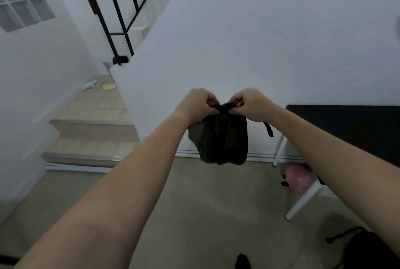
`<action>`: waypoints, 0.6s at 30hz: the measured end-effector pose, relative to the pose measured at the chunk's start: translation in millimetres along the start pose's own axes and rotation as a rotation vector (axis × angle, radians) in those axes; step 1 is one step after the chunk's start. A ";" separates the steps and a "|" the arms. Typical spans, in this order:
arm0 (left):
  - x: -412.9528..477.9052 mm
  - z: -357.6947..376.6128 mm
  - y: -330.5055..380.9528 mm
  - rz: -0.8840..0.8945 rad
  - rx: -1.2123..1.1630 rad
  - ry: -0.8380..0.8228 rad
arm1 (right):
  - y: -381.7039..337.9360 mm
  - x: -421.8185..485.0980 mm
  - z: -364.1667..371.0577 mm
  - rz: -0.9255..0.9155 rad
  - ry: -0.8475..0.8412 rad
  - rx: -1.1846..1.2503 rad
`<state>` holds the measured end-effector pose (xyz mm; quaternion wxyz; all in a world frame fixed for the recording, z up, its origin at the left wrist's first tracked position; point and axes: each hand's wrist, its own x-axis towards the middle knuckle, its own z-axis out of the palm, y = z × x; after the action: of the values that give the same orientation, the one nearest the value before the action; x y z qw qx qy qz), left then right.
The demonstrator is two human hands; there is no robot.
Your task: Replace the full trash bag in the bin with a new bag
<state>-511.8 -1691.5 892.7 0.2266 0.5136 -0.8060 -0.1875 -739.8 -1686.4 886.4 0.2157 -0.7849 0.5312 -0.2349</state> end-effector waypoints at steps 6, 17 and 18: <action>59.6 0.0 -23.7 -0.102 0.008 0.003 | 31.0 76.4 -8.4 -0.065 -0.065 0.011; 163.1 -1.1 -78.4 -0.161 -0.017 0.059 | 73.9 201.1 -13.3 -0.070 -0.111 0.007; 173.1 -0.7 -86.8 -0.159 -0.028 0.061 | 77.3 211.5 -10.9 -0.067 -0.100 0.008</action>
<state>-510.9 -1884.4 876.7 0.2426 0.5782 -0.7528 -0.2003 -734.1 -1911.6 879.1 0.2373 -0.8122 0.4921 -0.2046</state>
